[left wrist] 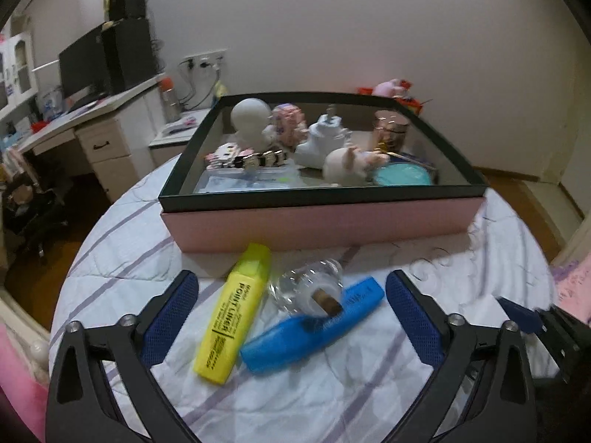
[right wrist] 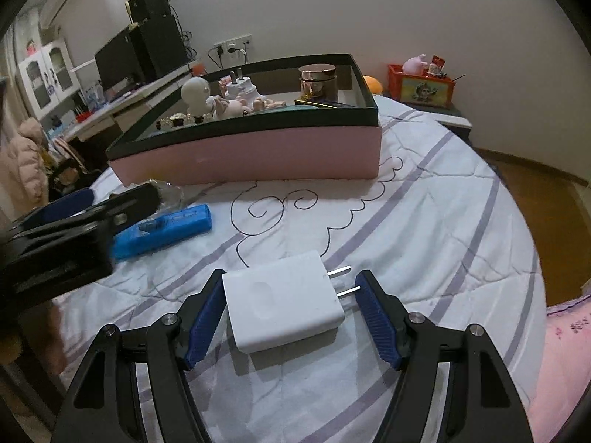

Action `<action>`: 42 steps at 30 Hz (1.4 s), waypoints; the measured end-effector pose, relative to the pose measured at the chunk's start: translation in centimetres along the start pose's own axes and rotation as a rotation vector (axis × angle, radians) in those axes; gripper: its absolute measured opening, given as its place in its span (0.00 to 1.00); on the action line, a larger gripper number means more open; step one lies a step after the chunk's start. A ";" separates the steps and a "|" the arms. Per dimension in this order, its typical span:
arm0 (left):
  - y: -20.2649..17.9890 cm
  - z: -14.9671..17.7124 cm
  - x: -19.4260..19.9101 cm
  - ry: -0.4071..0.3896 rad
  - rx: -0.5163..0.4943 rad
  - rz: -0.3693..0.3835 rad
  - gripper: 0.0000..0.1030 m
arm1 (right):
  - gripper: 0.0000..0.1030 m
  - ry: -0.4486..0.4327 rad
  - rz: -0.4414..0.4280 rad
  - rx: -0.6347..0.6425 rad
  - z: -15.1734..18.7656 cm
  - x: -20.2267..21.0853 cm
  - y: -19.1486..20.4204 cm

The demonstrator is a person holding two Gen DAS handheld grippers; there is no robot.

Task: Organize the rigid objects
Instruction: 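Grasp the glass bottle with the left gripper while the right grasps the white charger plug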

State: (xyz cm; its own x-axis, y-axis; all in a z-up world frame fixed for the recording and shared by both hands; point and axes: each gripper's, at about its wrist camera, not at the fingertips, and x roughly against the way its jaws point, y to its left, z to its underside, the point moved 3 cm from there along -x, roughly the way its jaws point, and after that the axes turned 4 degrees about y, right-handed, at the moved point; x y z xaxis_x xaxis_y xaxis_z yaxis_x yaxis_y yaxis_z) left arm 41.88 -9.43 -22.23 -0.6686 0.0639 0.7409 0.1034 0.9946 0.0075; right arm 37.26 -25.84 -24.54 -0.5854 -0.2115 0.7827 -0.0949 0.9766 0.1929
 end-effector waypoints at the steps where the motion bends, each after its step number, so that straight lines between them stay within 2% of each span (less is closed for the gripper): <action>1: 0.0 -0.1 -0.3 0.007 0.012 -0.007 0.83 | 0.70 -0.001 -0.016 -0.004 -0.1 -0.1 -0.1; 2: 0.0 -0.2 -0.8 0.025 0.012 -0.019 0.75 | 0.70 -0.001 -0.036 -0.010 -0.1 -0.2 -0.3; 4: 0.0 0.0 -1.4 0.043 0.008 -0.026 0.66 | 0.70 -0.004 -0.058 -0.014 -0.1 -0.1 -0.5; 6: -0.3 0.2 -2.0 0.065 0.002 -0.017 0.64 | 0.70 -0.004 -0.071 -0.013 -0.2 -0.2 -0.5; 12: -1.6 0.1 -2.8 0.070 -0.042 -0.072 0.63 | 0.70 -0.005 -0.086 -0.012 -0.3 -0.5 -0.6; 13: -1.7 -0.1 -2.9 0.065 -0.052 -0.083 0.51 | 0.70 -0.003 -0.084 -0.011 -0.3 -0.6 -0.6; 14: -1.8 -0.1 -2.8 0.059 -0.065 -0.084 0.50 | 0.70 -0.003 -0.082 -0.009 -0.3 -0.5 -0.6; 21: -1.0 0.3 -0.2 -0.013 -0.040 -0.018 0.49 | 0.70 -0.016 -0.060 -0.005 -0.2 -0.3 -0.3; 26: -0.4 0.7 2.6 -0.050 -0.046 0.004 0.48 | 0.70 -0.061 0.018 -0.010 -0.3 0.6 -0.1; 30: 0.2 1.9 3.3 -0.037 -0.067 0.012 0.48 | 0.70 -0.075 0.054 -0.006 -0.6 0.8 0.5; 38: 2.6 5.8 5.7 -0.015 -0.052 0.109 0.48 | 0.70 -0.065 0.056 0.010 0.7 1.7 2.0; 42: 3.8 8.0 5.5 0.011 -0.040 0.128 0.49 | 0.70 -0.053 0.060 0.043 1.2 1.6 3.5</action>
State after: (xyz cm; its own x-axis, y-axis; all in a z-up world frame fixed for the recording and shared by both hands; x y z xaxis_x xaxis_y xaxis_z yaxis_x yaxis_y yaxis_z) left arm 32.66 -4.68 -23.49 -0.6400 0.1888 0.7448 0.2169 0.9743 -0.0606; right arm 35.00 -22.74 -23.36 -0.6329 -0.1510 0.7593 -0.0920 0.9885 0.1199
